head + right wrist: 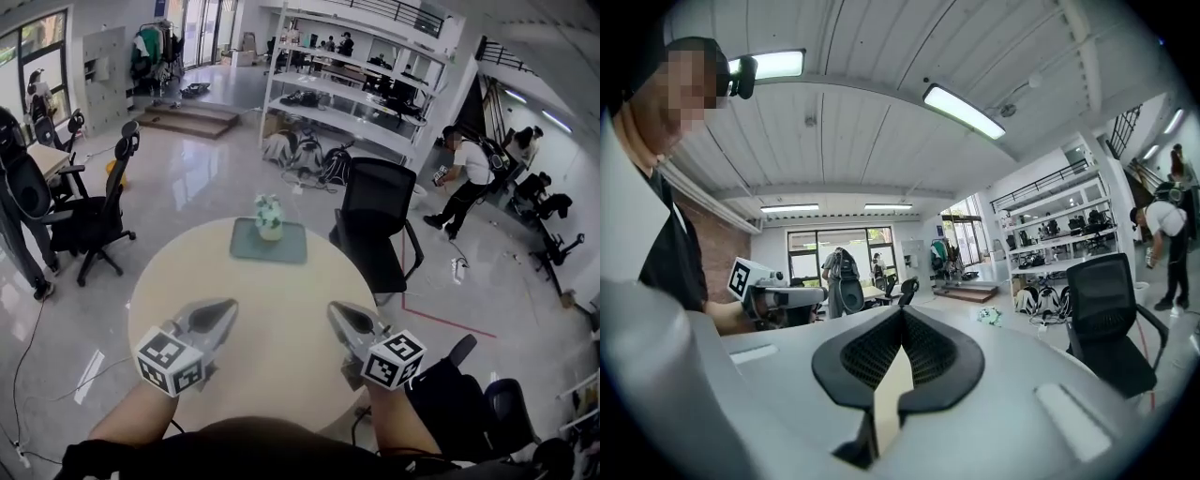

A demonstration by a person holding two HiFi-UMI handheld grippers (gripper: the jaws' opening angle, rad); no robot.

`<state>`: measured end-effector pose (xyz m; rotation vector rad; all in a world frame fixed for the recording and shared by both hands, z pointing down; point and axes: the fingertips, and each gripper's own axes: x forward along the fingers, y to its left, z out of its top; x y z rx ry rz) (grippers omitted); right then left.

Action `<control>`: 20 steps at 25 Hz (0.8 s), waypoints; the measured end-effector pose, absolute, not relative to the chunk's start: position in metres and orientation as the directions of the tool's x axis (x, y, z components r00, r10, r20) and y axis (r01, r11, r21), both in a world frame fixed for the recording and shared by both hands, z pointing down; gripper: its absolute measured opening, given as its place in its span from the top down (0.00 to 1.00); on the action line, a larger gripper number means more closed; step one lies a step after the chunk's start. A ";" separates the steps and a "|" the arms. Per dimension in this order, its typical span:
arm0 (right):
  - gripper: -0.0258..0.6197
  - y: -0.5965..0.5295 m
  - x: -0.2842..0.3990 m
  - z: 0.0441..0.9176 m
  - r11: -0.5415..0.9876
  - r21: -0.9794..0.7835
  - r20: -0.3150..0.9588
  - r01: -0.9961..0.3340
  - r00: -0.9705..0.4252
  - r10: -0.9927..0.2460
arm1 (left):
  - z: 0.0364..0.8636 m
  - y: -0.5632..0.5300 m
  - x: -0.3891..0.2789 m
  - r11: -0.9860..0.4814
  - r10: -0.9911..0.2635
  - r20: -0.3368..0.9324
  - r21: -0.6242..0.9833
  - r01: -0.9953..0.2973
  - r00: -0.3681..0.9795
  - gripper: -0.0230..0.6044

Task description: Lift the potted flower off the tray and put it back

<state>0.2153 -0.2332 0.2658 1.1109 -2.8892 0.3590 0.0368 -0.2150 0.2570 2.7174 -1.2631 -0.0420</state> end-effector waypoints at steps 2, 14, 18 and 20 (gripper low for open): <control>0.94 -0.219 0.218 0.266 0.725 -0.216 0.103 -0.654 -0.754 -0.649 | 0.254 -0.203 0.038 -0.630 -0.768 0.029 0.140 -0.764 0.640 0.97; 0.94 -0.180 0.232 0.247 0.780 -0.153 0.120 -0.606 -0.795 -0.594 | 0.237 -0.161 0.051 -0.614 -0.785 0.017 0.112 -0.781 0.620 0.97; 0.94 -0.176 0.232 0.247 0.783 -0.136 0.121 -0.607 -0.795 -0.595 | 0.234 -0.155 0.051 -0.611 -0.788 0.017 0.104 -0.785 0.615 0.97; 0.94 -0.175 0.233 0.247 0.787 -0.127 0.121 -0.604 -0.797 -0.592 | 0.235 -0.154 0.052 -0.608 -0.790 0.015 0.101 -0.787 0.613 0.97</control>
